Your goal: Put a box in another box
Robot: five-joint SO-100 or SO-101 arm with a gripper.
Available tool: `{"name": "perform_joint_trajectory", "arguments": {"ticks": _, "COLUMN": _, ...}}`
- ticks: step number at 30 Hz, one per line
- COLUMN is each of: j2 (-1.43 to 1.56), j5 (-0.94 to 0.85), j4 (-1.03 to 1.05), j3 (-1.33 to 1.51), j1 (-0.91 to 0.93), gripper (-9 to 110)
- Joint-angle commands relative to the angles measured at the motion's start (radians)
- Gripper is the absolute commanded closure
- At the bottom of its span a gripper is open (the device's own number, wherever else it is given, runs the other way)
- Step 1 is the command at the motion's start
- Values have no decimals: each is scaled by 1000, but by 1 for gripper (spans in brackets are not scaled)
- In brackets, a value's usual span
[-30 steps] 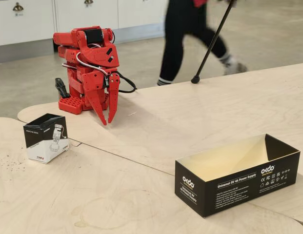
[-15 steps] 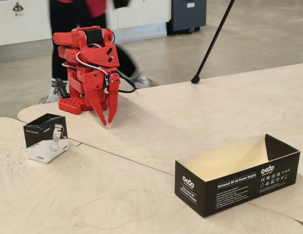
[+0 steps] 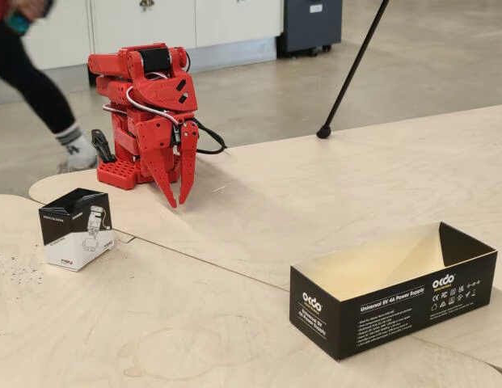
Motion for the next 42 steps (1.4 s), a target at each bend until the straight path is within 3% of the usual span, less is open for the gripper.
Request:
{"name": "perform_joint_trajectory", "arguments": {"ticks": 1, "j2": 3, "j5": -3, "j4": 29, "j3": -5, "j1": -3, "gripper": 102}}
{"name": "perform_joint_trajectory", "arguments": {"ticks": 22, "j2": 3, "j5": -52, "j4": 12, "j3": -5, "j1": -40, "gripper": 99}}
{"name": "perform_joint_trajectory", "arguments": {"ticks": 29, "j2": 3, "j5": 230, "j4": -153, "j3": -67, "j1": -32, "gripper": 88}}
{"name": "perform_joint_trajectory", "arguments": {"ticks": 37, "j2": -25, "j5": 494, "j4": -144, "j3": -357, "j1": -126, "gripper": 80}}
{"name": "perform_joint_trajectory", "arguments": {"ticks": 42, "j2": -399, "j5": 591, "j4": -172, "j3": -652, "j1": -52, "gripper": 75}}
